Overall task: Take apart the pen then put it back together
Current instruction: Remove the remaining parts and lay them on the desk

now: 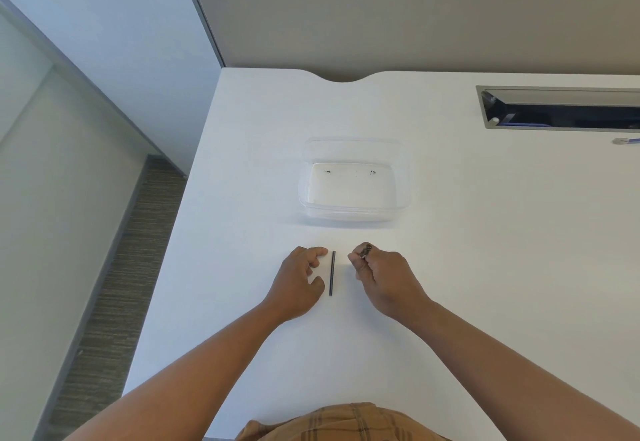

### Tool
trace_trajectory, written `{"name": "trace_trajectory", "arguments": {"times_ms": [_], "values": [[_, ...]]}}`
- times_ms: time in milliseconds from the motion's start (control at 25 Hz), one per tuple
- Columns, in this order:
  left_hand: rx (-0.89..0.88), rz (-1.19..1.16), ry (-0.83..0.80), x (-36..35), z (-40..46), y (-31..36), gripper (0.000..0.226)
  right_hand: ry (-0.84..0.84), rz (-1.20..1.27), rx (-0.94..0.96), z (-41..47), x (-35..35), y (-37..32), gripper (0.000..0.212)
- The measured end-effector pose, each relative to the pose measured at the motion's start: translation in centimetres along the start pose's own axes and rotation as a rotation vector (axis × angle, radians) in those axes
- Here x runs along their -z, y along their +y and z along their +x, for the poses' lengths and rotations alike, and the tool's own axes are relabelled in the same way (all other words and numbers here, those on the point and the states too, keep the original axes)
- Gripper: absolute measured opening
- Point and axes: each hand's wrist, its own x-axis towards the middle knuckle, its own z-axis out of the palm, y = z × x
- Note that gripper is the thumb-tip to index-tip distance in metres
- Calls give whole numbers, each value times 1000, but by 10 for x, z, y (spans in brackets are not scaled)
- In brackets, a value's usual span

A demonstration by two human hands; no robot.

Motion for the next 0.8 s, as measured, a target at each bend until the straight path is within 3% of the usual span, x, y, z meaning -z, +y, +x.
{"name": "trace_trajectory", "arguments": {"times_ms": [200,320,480,560,680,800], "values": [[14,-5,3,-1,1,-1,52,142,167,-44,-6,0,5,55],[8,-14,24,-2,2,1,47,155,214,-78,-5,0,8,51],[-157,83,10,-10,4,15,40,142,224,-51,-4,-1,7,45],[-198,110,-22,-14,7,27,25,131,218,-22,-3,-1,5,42],[-203,91,-48,-16,11,38,7,99,219,-3,-2,1,3,40],[-159,13,-58,-15,11,38,12,83,272,-8,-5,2,6,31]]}}
